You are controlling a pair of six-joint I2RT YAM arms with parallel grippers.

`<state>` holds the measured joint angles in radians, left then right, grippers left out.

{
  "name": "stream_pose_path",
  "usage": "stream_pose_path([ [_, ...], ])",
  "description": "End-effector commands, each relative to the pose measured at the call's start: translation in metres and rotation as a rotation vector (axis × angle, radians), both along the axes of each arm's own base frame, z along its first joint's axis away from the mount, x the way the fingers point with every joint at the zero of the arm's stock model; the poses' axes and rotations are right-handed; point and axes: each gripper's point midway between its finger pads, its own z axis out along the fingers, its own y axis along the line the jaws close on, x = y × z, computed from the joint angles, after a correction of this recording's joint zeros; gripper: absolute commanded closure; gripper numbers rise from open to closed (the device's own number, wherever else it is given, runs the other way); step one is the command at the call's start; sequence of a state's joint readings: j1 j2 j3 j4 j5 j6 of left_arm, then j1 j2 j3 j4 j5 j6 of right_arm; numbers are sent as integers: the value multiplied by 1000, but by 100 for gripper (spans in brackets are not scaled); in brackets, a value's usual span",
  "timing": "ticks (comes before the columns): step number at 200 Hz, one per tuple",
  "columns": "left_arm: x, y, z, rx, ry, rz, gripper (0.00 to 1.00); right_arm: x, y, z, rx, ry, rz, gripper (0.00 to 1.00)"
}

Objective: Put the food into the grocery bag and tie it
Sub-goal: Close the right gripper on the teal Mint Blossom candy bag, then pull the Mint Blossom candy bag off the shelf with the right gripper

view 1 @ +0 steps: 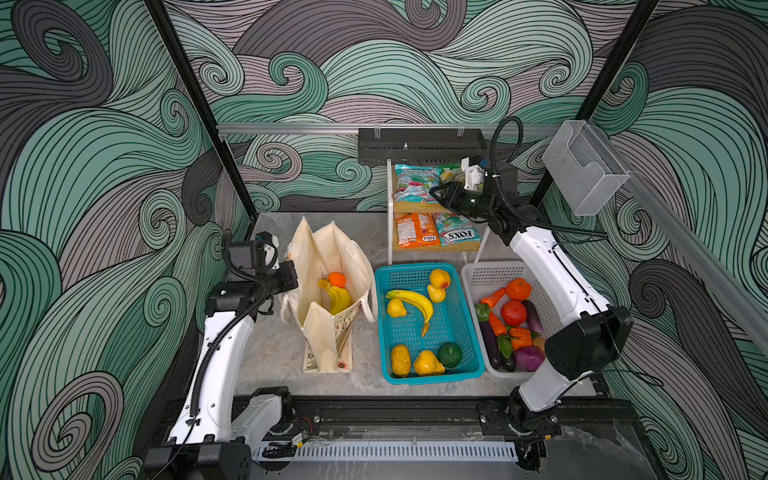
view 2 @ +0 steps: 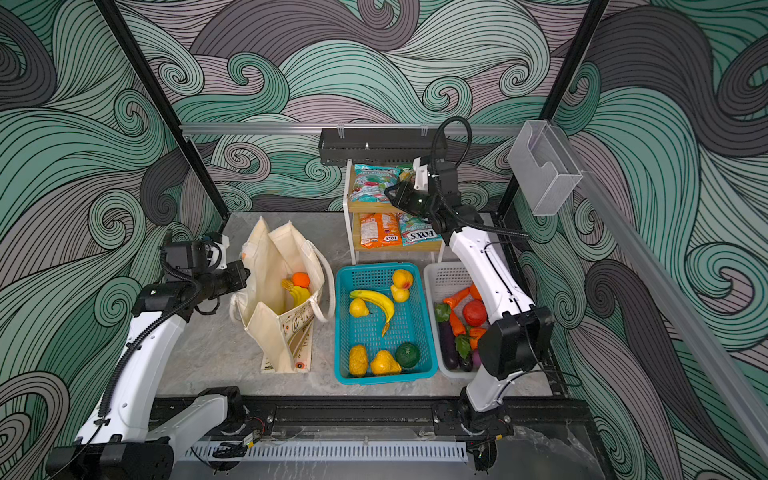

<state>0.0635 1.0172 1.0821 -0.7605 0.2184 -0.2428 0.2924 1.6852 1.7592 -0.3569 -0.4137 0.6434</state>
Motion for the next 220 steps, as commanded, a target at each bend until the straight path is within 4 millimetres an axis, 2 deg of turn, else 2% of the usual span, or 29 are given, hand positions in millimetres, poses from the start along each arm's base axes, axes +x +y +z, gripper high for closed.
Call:
stream_pose_path([
  [1, -2, -1, -6, 4, 14, -14, 100, 0, 4, 10, 15, -33, 15, 80],
  [46, -2, -1, -6, 4, 12, -16, 100, -10, 2, 36, 19, -87, 17, 100],
  [85, -2, -1, -5, 3, 10, -15, 100, -25, 12, 57, 34, -130, 71, 100],
  [141, -3, -1, -5, 4, 9, -17, 100, -60, 17, 102, 25, -260, 108, 100],
  [145, -3, -2, -5, 4, 7, -18, 100, -63, 17, 100, 15, -245, 107, 100],
  [180, -2, -2, -5, 3, 7, -19, 100, -82, 17, 117, 11, -288, 123, 100],
  [220, -3, -2, -4, 3, 6, -17, 100, -110, 30, 129, 18, -327, 189, 100],
])
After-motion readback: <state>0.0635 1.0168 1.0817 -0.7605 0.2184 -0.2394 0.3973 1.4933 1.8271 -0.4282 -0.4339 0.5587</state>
